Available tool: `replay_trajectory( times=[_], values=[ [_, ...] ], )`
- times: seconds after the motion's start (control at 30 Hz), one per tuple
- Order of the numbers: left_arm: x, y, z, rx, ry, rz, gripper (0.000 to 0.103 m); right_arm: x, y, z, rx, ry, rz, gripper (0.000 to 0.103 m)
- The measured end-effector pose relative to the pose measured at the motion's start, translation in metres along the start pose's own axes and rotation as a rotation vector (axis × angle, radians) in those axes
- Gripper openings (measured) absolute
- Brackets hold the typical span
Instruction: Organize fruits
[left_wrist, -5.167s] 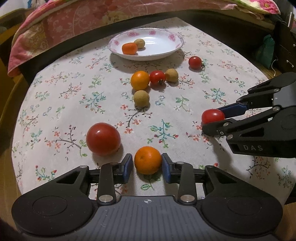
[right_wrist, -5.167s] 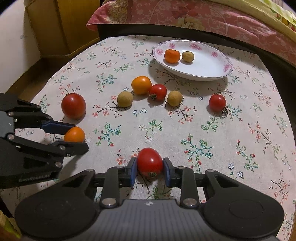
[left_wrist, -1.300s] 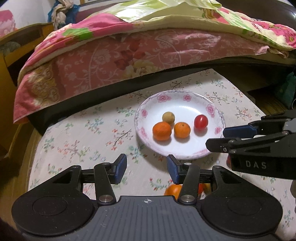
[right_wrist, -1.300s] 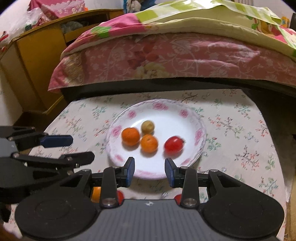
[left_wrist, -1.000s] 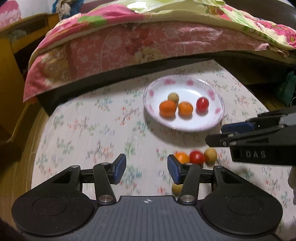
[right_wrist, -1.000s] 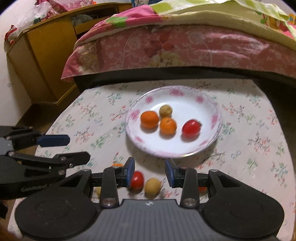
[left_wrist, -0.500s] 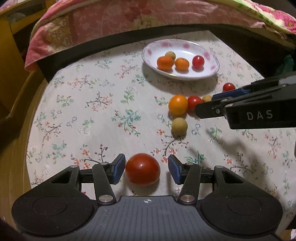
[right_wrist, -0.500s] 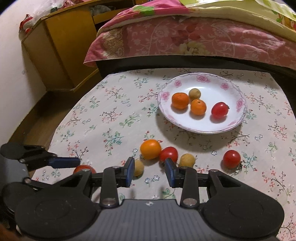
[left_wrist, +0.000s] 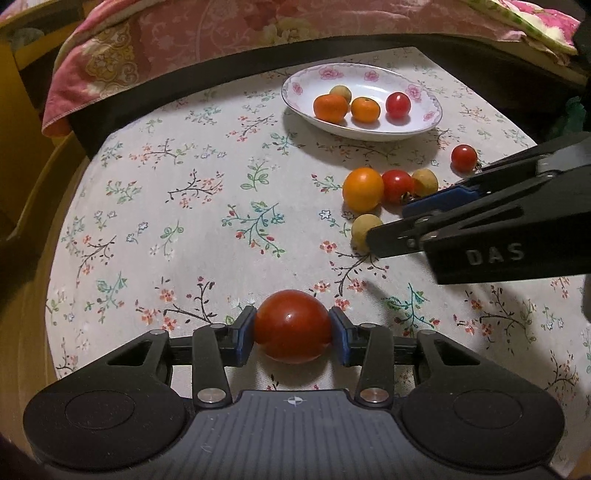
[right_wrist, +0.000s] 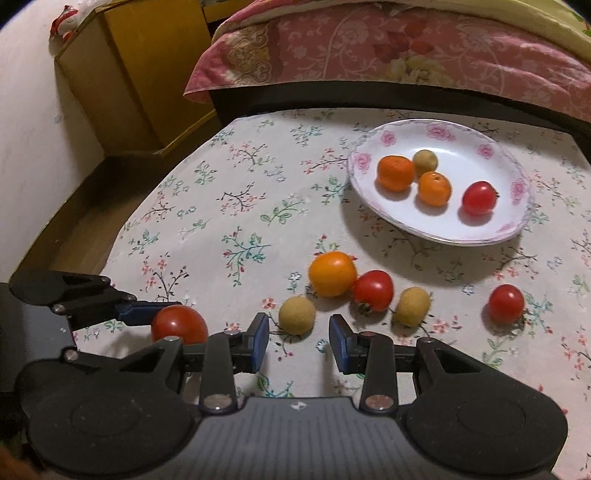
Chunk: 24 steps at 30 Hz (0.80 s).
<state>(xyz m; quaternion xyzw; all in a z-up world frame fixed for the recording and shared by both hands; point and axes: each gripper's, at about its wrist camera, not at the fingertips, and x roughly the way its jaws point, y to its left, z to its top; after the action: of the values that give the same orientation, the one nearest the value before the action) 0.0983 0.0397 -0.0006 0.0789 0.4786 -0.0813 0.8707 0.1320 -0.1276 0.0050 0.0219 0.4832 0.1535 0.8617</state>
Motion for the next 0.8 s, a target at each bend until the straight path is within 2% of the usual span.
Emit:
replay_trajectory(
  times=[0.3, 0.43, 0.67, 0.8],
  values=[
    [0.0, -0.001, 0.0, 0.001, 0.002, -0.002, 0.051, 0.023, 0.003, 0.002, -0.028, 0.025, 0.01, 0.034],
    [0.0, 0.0, 0.001, 0.001, -0.002, -0.004, 0.05, 0.024, 0.007, 0.001, -0.071, 0.026, -0.034, 0.025],
    [-0.001, -0.001, 0.0, 0.0, -0.001, -0.011, 0.05, 0.018, 0.002, -0.002, -0.065, 0.031, -0.02, 0.024],
    [-0.005, -0.009, -0.001, 0.018, -0.007, -0.031, 0.05, 0.0, -0.003, -0.009, -0.06, 0.031, -0.027, 0.024]
  ],
)
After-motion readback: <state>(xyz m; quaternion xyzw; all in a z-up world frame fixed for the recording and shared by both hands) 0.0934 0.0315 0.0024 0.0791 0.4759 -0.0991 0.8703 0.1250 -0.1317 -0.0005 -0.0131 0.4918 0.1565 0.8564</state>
